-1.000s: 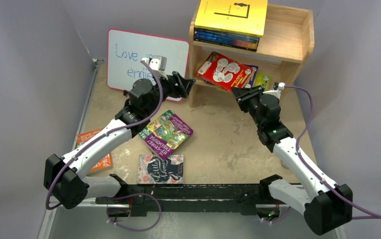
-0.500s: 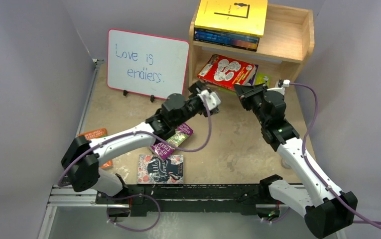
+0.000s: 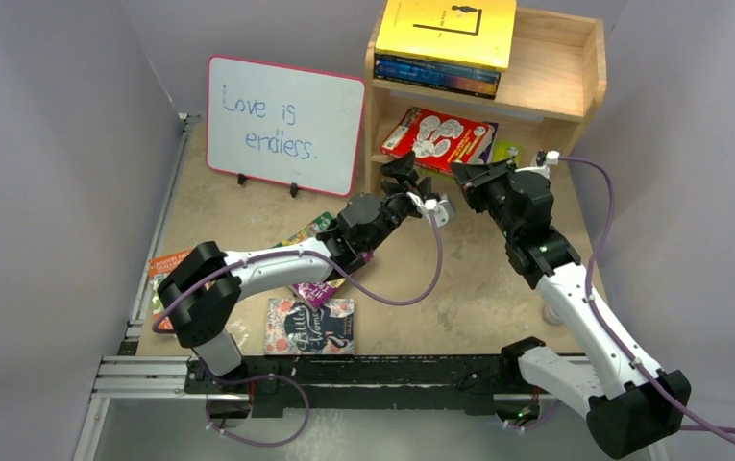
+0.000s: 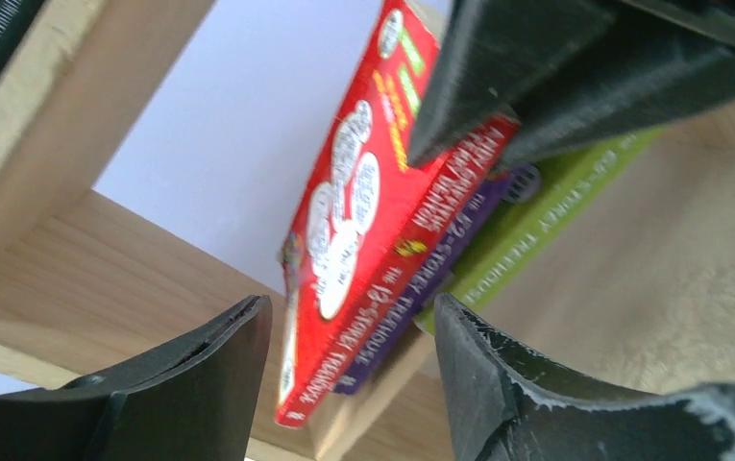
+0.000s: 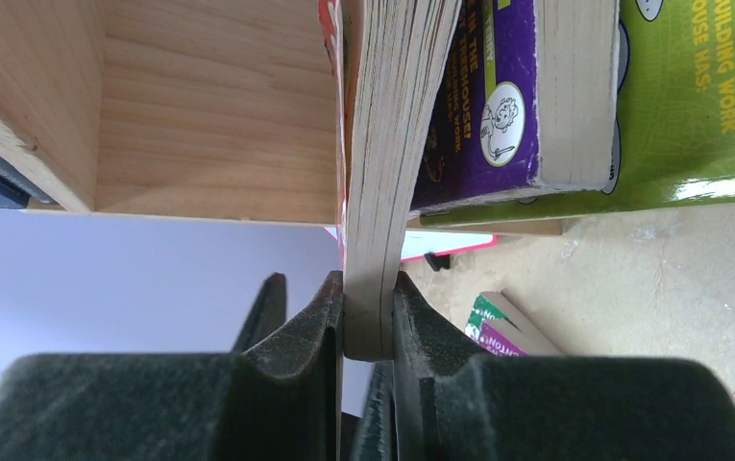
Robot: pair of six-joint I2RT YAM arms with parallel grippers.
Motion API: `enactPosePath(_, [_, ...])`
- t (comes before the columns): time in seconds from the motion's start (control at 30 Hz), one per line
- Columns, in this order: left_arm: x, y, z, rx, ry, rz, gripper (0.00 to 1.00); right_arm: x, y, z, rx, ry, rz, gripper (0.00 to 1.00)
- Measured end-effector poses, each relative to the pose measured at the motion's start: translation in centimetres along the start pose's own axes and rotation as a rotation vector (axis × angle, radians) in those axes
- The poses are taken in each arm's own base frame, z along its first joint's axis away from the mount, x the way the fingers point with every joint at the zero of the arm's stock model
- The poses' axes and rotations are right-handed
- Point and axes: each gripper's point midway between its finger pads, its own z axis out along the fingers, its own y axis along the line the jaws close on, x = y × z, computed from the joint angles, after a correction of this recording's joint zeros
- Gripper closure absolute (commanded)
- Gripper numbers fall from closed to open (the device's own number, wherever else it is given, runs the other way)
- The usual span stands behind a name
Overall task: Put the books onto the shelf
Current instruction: Adjust the book on the shelf.
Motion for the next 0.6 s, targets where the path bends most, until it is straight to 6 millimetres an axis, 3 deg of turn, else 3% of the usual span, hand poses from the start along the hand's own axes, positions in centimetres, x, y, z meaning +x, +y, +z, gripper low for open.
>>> enactPosePath(0.13, [-0.9, 1.3, 1.1, -0.049, -0.019, 0.016, 0.43, 0.2, 0.1, -0.1, -0.004, 0.015, 0.003, 0.98])
enactPosePath(0.3, [-0.9, 0.9, 2.2, -0.049, -0.009, 0.051, 0.52, -0.4, 0.3, -0.1, -0.005, 0.0, 0.007, 0.97])
enactPosePath(0.5, [0.6, -0.3, 3.1, 0.002, 0.047, 0.113, 0.48, 0.1, 0.9, -0.6, -0.005, 0.043, 0.004, 0.96])
enactPosePath(0.6, [1.2, -0.4, 3.3, 0.015, 0.065, 0.137, 0.59, 0.3, 1.1, -0.8, 0.001, 0.062, 0.002, 0.95])
